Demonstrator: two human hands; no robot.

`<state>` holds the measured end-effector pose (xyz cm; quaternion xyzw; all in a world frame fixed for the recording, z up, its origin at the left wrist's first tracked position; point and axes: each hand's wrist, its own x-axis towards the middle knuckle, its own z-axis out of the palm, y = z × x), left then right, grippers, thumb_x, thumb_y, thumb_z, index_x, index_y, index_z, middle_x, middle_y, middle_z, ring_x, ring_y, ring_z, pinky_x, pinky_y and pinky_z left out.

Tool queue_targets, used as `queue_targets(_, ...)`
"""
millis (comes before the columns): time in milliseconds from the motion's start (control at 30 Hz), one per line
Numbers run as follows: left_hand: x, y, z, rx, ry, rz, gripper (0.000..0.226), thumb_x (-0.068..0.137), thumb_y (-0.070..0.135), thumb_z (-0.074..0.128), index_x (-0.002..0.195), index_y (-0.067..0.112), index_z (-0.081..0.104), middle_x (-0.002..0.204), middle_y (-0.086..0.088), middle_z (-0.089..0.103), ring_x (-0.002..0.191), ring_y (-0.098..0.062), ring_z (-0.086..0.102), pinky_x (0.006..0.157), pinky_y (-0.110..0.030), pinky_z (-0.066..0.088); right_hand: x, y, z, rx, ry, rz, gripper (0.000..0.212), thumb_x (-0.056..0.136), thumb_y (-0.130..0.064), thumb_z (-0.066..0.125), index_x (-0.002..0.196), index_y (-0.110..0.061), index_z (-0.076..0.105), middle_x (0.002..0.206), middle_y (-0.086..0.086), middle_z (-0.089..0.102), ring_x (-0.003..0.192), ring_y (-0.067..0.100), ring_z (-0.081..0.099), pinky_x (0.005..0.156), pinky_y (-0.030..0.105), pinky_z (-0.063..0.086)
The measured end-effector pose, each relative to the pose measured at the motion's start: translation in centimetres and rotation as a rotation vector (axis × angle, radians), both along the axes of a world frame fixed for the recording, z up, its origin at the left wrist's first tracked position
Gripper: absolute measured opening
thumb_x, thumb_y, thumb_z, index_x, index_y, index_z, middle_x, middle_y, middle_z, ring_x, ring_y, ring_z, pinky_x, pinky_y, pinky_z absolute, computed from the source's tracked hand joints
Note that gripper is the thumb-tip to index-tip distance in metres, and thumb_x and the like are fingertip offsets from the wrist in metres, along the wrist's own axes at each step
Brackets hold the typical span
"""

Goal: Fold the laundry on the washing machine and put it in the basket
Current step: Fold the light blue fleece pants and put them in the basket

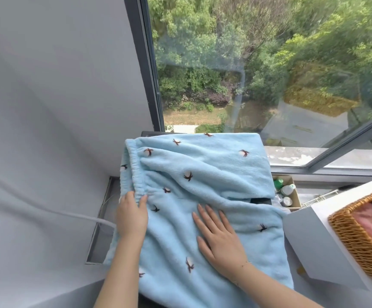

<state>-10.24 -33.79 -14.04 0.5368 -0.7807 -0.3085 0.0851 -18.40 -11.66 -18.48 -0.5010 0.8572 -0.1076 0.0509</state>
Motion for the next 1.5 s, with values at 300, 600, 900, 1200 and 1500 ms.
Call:
queue_targets(300,5.8,-3.9,1.5,0.014,0.105,0.029,0.022,0.092,0.025,0.061,0.107,0.01,0.057,0.096,-0.014,0.064,0.094,-0.037,0.058,0.077,-0.041,0.042,0.5,-0.7,2.2,-0.138,-0.015,0.006,0.049,0.096,-0.028,0.038,0.144,-0.019,0.042,0.156,0.001,0.026,0.145,0.019,0.022,0.117,0.039,0.012)
queue_targets(600,6.0,4.7,-1.5,-0.374,-0.122,-0.561,0.046,0.097,0.045,0.031,0.128,0.023,0.057,0.144,-0.006,0.048,0.134,-0.025,0.042,0.11,-0.041,0.025,1.4,0.1,0.0,0.044,0.059,-0.014,0.056,0.094,-0.036,0.035,0.147,-0.018,0.035,0.156,0.002,0.027,0.144,0.015,0.02,0.114,0.038,0.014)
queue_targets(900,9.6,4.0,-3.4,-0.366,-0.271,-0.503,0.063,0.098,0.054,0.013,0.14,0.023,0.048,0.147,-0.006,0.044,0.141,-0.019,0.028,0.117,-0.043,0.009,3.7,0.6,-0.2,-0.005,-0.07,-0.05,0.054,0.093,-0.035,0.038,0.145,-0.02,0.038,0.154,0.001,0.031,0.142,0.015,0.023,0.112,0.038,0.016)
queue_targets(1200,-2.0,-1.5,4.2,-0.109,0.076,-0.244,0.016,0.086,0.019,0.059,0.1,0.02,0.066,0.11,0.007,0.062,0.095,-0.017,0.057,0.077,-0.028,0.042,-4.8,-2.1,5.6,-0.411,-0.545,-0.395,0.027,0.087,0.0,0.049,0.098,-0.016,0.067,0.097,-0.012,0.059,0.082,-0.001,0.053,0.072,0.017,0.038)
queue_targets(1500,-13.2,-7.3,2.4,0.116,-0.293,-0.533,0.075,0.085,0.028,0.065,0.149,0.031,0.026,0.158,-0.003,0.005,0.135,-0.027,0.037,0.102,-0.037,0.04,-20.2,-5.7,6.2,-0.169,-0.462,-0.566,0.052,0.087,0.007,0.041,0.136,-0.009,0.048,0.144,0.009,0.037,0.103,0.026,0.055,0.085,0.028,0.041)
